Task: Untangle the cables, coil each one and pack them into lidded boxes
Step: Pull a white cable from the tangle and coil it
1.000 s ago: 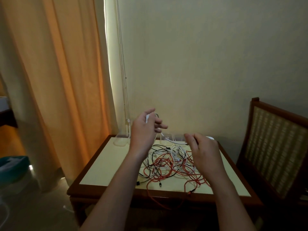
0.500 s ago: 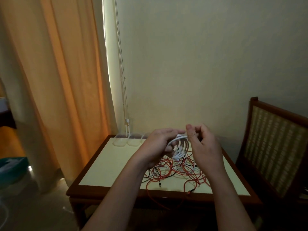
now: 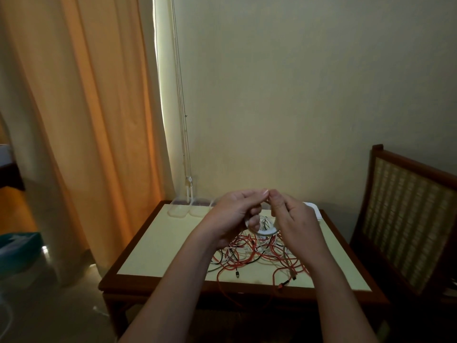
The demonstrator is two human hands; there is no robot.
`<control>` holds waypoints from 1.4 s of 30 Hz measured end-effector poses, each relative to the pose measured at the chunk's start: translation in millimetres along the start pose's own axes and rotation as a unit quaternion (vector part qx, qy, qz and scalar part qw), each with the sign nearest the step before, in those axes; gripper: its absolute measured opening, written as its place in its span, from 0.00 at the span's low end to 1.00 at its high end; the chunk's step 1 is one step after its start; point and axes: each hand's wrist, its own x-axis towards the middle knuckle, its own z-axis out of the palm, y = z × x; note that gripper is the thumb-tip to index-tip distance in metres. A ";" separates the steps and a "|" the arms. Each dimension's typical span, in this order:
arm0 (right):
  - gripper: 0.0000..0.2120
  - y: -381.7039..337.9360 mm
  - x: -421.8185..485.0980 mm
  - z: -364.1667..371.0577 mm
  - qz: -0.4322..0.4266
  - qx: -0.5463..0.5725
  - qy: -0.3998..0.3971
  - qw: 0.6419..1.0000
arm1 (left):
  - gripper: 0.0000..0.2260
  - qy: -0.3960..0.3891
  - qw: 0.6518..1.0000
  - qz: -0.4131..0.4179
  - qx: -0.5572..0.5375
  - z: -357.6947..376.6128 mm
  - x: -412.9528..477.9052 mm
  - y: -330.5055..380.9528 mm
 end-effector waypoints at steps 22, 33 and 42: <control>0.07 38.6 -1.5 16.8 -0.009 -0.096 -0.081 0.992 | 0.09 0.101 0.986 0.077 -0.112 -22.4 1.4 18.9; 0.06 50.6 -8.6 23.4 0.029 -0.068 -0.106 0.992 | 0.08 0.070 0.977 0.041 -0.197 -23.0 -3.4 26.4; 0.05 54.3 -7.2 20.8 0.083 0.006 -0.036 0.996 | 0.10 0.156 0.933 0.052 -0.319 -35.4 6.6 24.0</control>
